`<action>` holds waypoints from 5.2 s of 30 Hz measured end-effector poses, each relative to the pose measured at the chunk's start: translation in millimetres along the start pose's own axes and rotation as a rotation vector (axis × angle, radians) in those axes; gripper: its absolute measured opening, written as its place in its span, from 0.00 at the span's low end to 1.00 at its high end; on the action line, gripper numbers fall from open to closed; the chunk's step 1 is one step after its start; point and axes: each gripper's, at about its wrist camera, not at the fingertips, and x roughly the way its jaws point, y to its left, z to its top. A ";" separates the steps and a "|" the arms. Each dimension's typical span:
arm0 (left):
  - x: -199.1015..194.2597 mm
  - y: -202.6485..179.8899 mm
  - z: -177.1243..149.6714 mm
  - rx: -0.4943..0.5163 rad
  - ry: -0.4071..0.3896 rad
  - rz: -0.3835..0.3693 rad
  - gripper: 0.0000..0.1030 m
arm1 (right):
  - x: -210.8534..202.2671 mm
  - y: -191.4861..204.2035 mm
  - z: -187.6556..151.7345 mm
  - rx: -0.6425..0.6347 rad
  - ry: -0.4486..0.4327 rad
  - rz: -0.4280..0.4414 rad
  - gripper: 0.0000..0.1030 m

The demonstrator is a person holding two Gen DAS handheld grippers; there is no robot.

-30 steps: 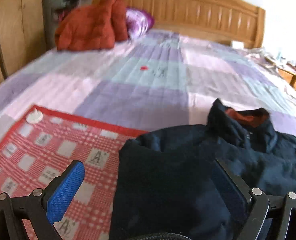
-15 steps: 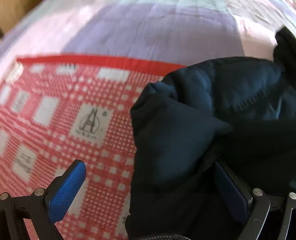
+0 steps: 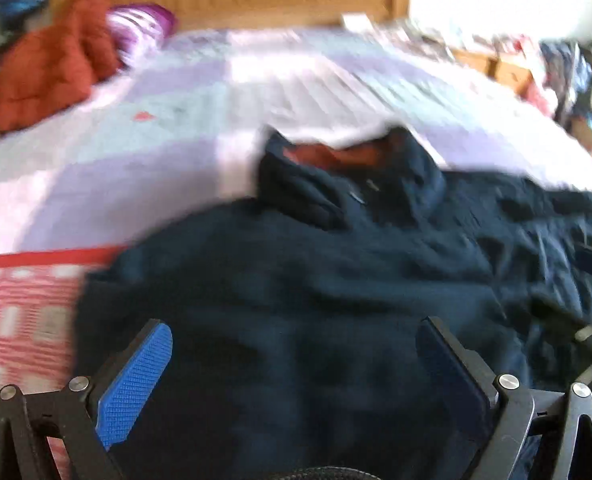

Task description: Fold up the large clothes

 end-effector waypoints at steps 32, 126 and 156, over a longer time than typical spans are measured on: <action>-14.8 -47.1 -20.9 0.079 -0.007 -0.005 0.94 | -31.3 -9.2 -25.6 -0.103 -0.047 0.010 0.68; -403.4 71.3 -419.5 -0.168 0.327 0.233 0.99 | -473.2 -62.7 -427.2 0.104 0.424 -0.234 0.81; -466.1 74.1 -433.6 -0.223 0.219 0.310 0.99 | -644.5 -164.1 -386.2 0.337 0.238 -0.650 0.83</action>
